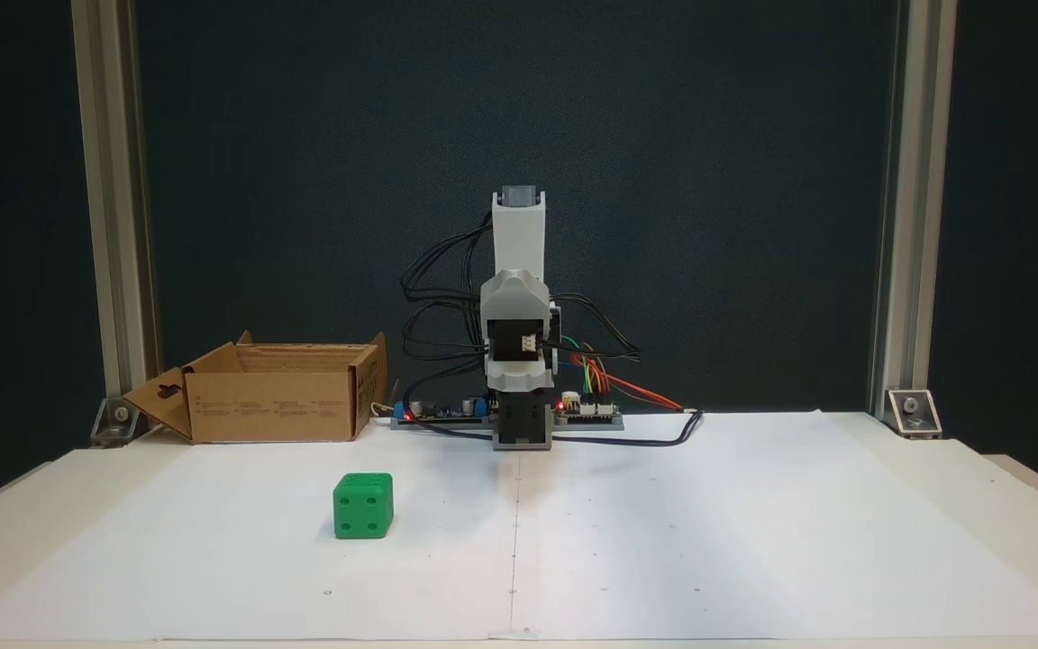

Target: Grasp a green dice and put it in the bin.

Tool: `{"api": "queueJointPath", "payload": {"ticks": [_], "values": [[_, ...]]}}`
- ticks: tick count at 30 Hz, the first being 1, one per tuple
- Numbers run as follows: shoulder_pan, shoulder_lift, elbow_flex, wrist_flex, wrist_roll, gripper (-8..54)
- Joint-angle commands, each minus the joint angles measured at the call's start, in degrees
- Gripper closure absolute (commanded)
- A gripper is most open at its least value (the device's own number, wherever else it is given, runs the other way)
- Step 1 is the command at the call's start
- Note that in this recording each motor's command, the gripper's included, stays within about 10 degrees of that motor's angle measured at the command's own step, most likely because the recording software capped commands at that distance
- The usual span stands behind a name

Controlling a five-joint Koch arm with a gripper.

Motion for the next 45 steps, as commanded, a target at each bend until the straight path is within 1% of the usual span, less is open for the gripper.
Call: {"api": "queueJointPath", "payload": {"ticks": [1, 30, 37, 45], "values": [[0.0, 6.1, 2.2, -0.3, -1.7, 1.8], [0.0, 6.1, 0.4, 0.9, -1.8, 2.5], [1.1, 6.1, -7.8, 10.5, -1.5, 2.4], [4.7, 6.2, -22.3, 37.1, -0.2, 2.2]]}}
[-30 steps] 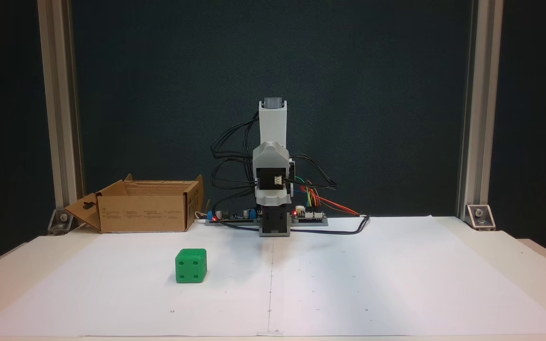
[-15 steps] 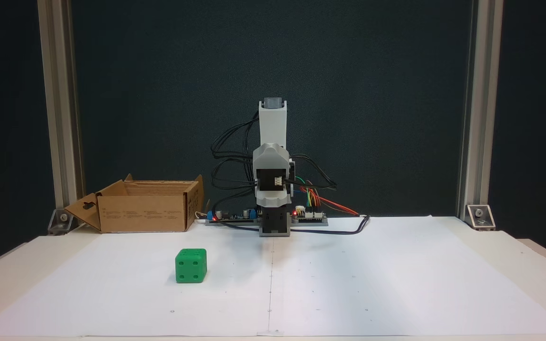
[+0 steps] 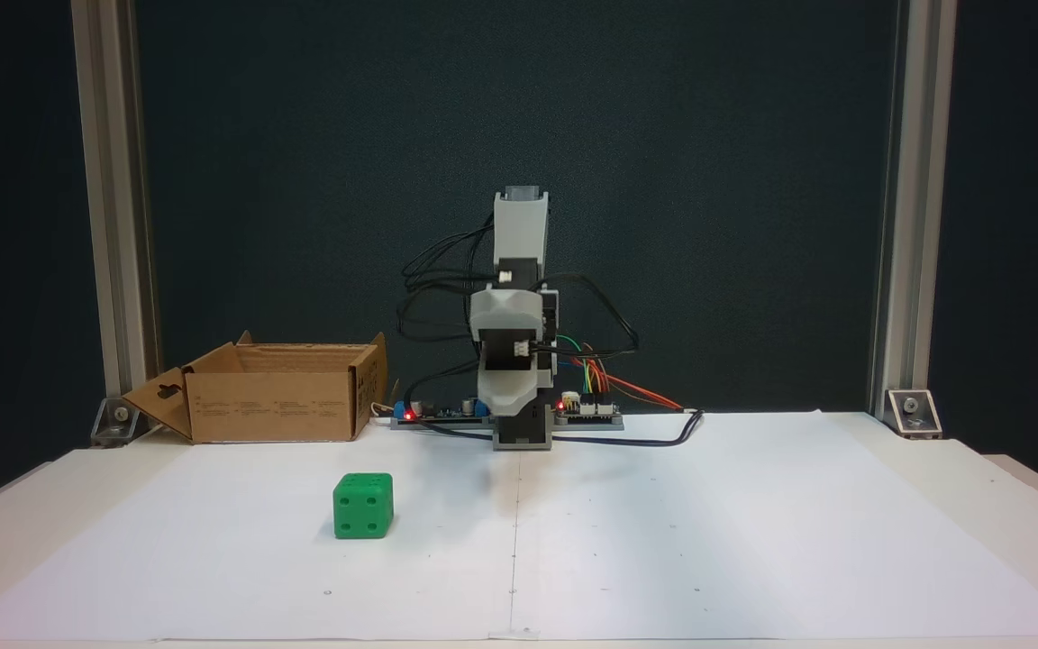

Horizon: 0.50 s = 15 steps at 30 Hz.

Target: Grasp a green dice and put it in the bin.

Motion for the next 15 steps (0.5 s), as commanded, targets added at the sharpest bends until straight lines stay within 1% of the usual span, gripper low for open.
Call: {"api": "queueJointPath", "payload": {"ticks": [1, 9, 12, 15], "values": [[2.5, 6.2, -6.3, 9.3, -0.2, 2.0], [12.2, 6.1, -22.5, 40.1, 6.4, 2.2], [13.7, 5.9, -31.1, 51.7, 6.6, 2.2], [15.9, 5.8, -36.5, 62.8, 6.6, 2.3]]}}
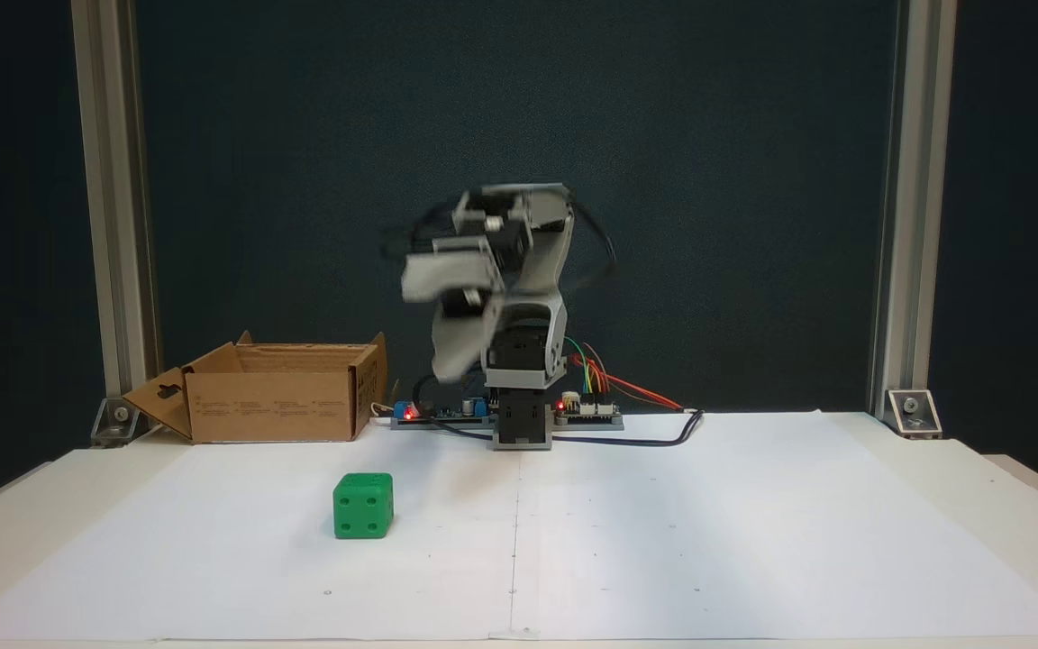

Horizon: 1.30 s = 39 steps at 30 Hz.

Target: Grasp a green dice and put it in the bin.

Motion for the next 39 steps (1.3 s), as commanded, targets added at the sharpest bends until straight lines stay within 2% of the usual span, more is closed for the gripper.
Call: {"api": "queueJointPath", "payload": {"ticks": [1, 7, 16, 23, 32, 39], "values": [[1.8, 5.7, -5.4, 9.1, 1.9, 2.3], [5.9, -0.4, -17.2, 31.4, 1.8, 2.4], [12.8, -15.7, -34.6, 61.8, -0.4, 2.3], [15.3, -23.6, -42.6, 62.2, -9.1, 2.3], [16.5, -28.5, -46.0, 62.1, -25.9, 1.8], [16.4, -33.5, -48.2, 59.2, -27.9, 1.4]]}}
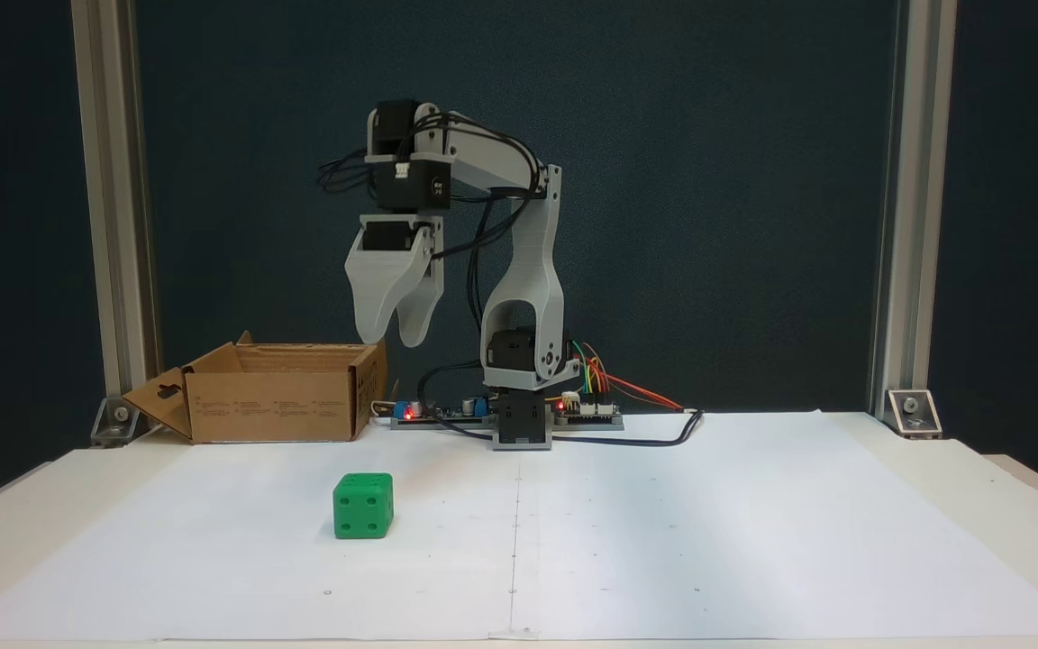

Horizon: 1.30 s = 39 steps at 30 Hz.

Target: Grasp a green dice and put it in the bin.

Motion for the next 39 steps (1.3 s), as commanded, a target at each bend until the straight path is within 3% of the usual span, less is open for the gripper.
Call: {"api": "queueJointPath", "payload": {"ticks": [1, 25, 39], "values": [[-0.1, -0.9, -4.6, -0.3, -3.7, 1.4], [-3.9, -11.2, -5.1, -8.3, -7.6, 1.3], [-4.2, -12.1, -2.9, -11.0, -7.6, 1.4]]}}
